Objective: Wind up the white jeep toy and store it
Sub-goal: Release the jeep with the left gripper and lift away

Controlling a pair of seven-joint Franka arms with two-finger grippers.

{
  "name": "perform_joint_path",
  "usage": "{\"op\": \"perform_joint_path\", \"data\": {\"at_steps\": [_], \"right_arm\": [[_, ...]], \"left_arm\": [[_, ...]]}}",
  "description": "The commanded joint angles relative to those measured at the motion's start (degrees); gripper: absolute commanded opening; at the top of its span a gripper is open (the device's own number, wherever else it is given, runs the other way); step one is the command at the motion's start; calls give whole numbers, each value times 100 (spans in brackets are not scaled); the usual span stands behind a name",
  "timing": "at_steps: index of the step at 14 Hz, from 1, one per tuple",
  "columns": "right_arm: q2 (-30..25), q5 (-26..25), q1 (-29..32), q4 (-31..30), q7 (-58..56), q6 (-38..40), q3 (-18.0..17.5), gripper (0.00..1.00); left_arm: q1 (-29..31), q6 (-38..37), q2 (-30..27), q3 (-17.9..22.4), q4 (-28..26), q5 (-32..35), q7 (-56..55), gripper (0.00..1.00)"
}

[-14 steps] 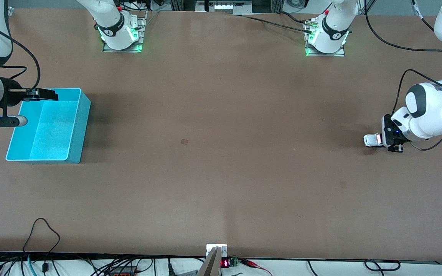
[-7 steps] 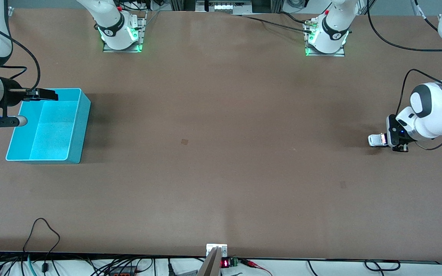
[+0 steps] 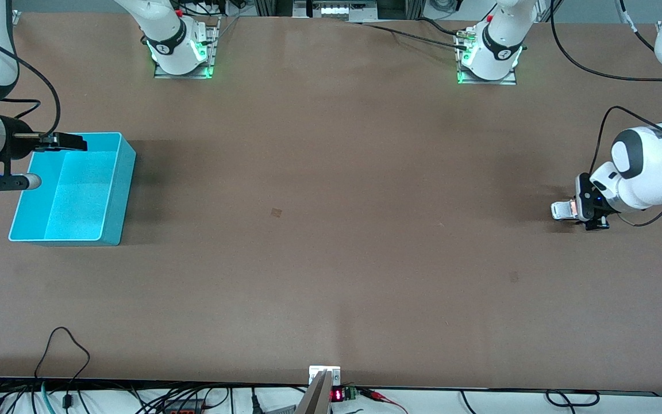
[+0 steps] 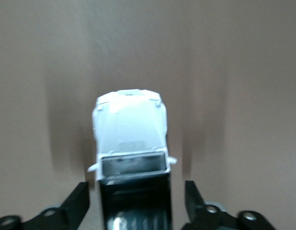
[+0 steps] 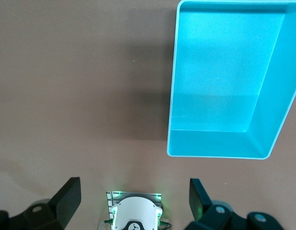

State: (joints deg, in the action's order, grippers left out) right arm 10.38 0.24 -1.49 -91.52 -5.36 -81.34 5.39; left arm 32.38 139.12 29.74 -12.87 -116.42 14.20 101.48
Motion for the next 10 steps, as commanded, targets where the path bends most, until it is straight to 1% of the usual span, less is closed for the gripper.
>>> {"op": "perform_joint_path", "data": {"at_steps": [1, 2, 4, 7, 9, 10], "right_arm": [[-45, 55, 26, 11, 26, 92, -12, 100], [-45, 64, 26, 11, 26, 92, -12, 100], [-45, 64, 26, 20, 17, 92, -12, 100], [-45, 64, 26, 11, 26, 92, -12, 100], [-45, 64, 26, 11, 17, 92, -12, 100], [-45, 64, 26, 11, 26, 92, -12, 100]], "left_arm": [[76, -1076, -380, -408, 487, 92, 65, 100], [67, -1384, -503, -444, 620, 83, 65, 100], [23, -1720, -758, -470, 674, 13, 74, 100], [-21, -2011, -1048, -760, 805, -118, 57, 100], [-47, -2011, -1154, -883, 858, -652, -5, 100], [-195, -2003, -1137, -884, 919, -925, -31, 100]]}}
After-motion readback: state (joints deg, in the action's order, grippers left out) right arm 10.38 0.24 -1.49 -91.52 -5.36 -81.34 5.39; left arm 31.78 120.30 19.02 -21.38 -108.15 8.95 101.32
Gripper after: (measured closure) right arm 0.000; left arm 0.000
